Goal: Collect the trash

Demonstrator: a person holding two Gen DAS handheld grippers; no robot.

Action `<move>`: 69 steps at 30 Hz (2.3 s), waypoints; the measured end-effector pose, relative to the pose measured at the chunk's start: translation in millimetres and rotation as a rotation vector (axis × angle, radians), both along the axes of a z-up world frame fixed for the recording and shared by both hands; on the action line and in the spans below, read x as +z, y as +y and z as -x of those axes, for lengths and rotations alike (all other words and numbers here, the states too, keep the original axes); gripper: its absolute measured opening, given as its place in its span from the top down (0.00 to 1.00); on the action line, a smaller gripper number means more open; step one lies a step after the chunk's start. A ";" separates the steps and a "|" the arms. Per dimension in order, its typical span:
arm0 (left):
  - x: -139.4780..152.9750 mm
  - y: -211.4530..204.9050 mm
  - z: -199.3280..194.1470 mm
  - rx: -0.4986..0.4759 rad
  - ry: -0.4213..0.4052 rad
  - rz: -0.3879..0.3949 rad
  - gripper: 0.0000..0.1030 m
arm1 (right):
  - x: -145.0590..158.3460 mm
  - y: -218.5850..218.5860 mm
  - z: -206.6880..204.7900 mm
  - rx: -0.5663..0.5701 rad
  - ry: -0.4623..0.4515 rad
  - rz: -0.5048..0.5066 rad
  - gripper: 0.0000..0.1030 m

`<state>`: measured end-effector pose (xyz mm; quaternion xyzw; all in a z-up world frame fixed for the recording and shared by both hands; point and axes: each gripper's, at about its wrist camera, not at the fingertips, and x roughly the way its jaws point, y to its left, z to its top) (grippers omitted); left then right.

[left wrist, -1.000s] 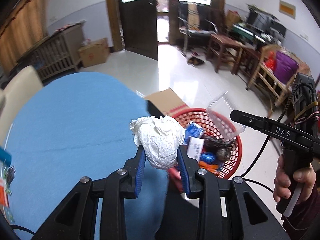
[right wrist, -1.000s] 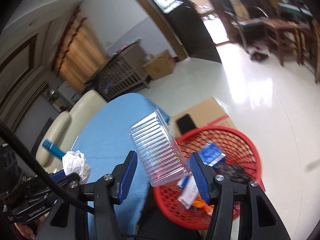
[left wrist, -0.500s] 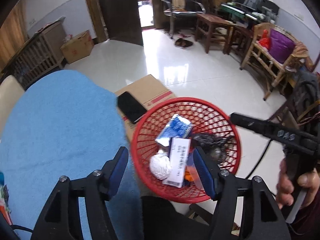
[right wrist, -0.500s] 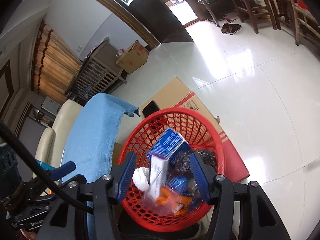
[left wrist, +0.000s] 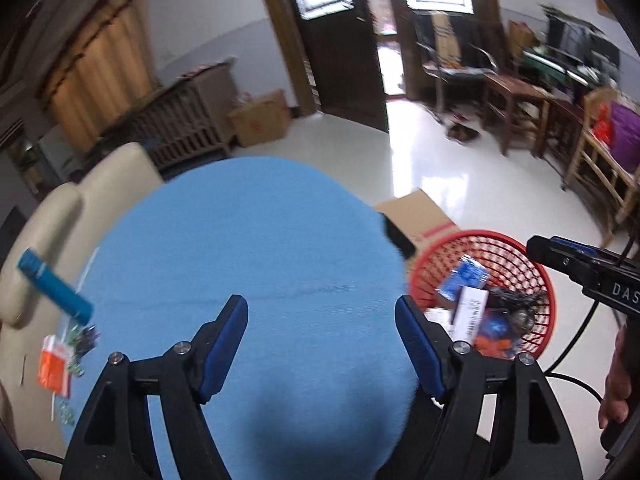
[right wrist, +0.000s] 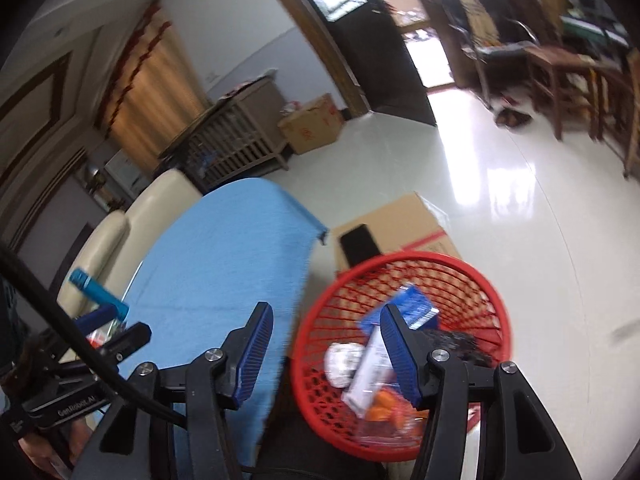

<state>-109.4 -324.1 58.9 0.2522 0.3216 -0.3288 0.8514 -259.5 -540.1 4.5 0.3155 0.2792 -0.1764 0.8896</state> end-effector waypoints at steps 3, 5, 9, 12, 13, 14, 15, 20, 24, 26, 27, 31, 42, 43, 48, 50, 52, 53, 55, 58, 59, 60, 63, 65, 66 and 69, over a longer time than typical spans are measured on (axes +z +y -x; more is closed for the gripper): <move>12.3 35.6 -9.9 0.076 -0.025 0.030 0.25 | 17.3 27.6 -15.9 0.050 -0.005 0.052 0.42; 18.4 57.9 -16.6 0.127 -0.038 0.049 0.25 | 29.0 48.5 -26.0 0.086 -0.006 0.090 0.42; 28.6 99.6 -25.5 0.234 -0.074 0.079 0.24 | 52.1 91.5 -44.1 0.161 -0.012 0.160 0.42; 34.4 125.6 -26.1 0.297 -0.109 0.096 0.19 | 68.1 121.4 -54.0 0.206 -0.026 0.197 0.42; 36.1 133.7 -25.9 0.313 -0.122 0.100 0.18 | 72.6 130.2 -57.0 0.220 -0.029 0.208 0.42; 37.8 142.3 -25.7 0.330 -0.134 0.104 0.18 | 76.8 139.1 -60.0 0.231 -0.032 0.218 0.42; 39.4 149.4 -25.4 0.342 -0.143 0.109 0.18 | 81.4 148.7 -63.6 0.243 -0.034 0.229 0.41; 45.6 179.4 -25.0 0.402 -0.172 0.134 0.17 | 100.0 189.5 -82.5 0.302 -0.031 0.268 0.39; 49.4 205.4 -22.5 0.450 -0.182 0.161 0.16 | 111.6 225.3 -93.3 0.354 -0.036 0.295 0.39; 51.4 215.5 -21.8 0.469 -0.187 0.170 0.16 | 113.1 241.4 -95.0 0.378 -0.035 0.316 0.39; 52.4 219.5 -20.7 0.480 -0.192 0.172 0.16 | 113.9 247.6 -96.0 0.388 -0.034 0.326 0.39; 53.6 235.4 -14.9 0.510 -0.216 0.175 0.16 | 118.1 275.6 -96.4 0.408 -0.042 0.374 0.39; 54.5 279.0 -14.2 0.581 -0.249 0.196 0.16 | 127.6 304.3 -99.3 0.380 -0.052 0.380 0.39; 54.7 281.1 -13.5 0.583 -0.249 0.198 0.16 | 128.3 306.4 -100.1 0.379 -0.051 0.378 0.39; 53.3 289.1 -13.3 0.589 -0.248 0.204 0.16 | 129.9 316.5 -105.7 0.387 -0.047 0.391 0.39; 53.9 292.2 -11.3 0.591 -0.249 0.208 0.16 | 129.8 320.9 -107.7 0.392 -0.046 0.394 0.39; 54.6 294.8 -11.8 0.594 -0.249 0.212 0.16 | 129.7 324.1 -108.5 0.396 -0.046 0.397 0.39; 54.9 296.4 -11.8 0.595 -0.248 0.215 0.16 | 129.8 326.1 -108.9 0.396 -0.045 0.400 0.39; 55.5 298.4 -11.9 0.596 -0.247 0.218 0.16 | 130.5 328.7 -110.1 0.398 -0.045 0.405 0.39; 56.1 301.2 -11.2 0.600 -0.250 0.223 0.16 | 131.8 332.0 -111.4 0.400 -0.048 0.408 0.39; 56.8 302.3 -11.6 0.600 -0.250 0.224 0.16 | 132.3 333.1 -111.9 0.400 -0.049 0.409 0.39; 57.2 303.2 -11.6 0.600 -0.250 0.225 0.16 | 132.9 334.1 -112.2 0.400 -0.050 0.411 0.39; 57.6 304.6 -11.4 0.600 -0.250 0.228 0.16 | 134.0 337.2 -113.5 0.402 -0.050 0.417 0.39; 57.5 305.8 -11.2 0.599 -0.247 0.230 0.16 | 133.9 339.6 -114.7 0.404 -0.050 0.421 0.39; 57.3 306.2 -11.6 0.599 -0.246 0.232 0.16 | 133.8 340.4 -115.5 0.405 -0.048 0.422 0.39; 57.5 307.3 -11.1 0.600 -0.247 0.233 0.16 | 133.4 341.5 -116.9 0.405 -0.048 0.422 0.39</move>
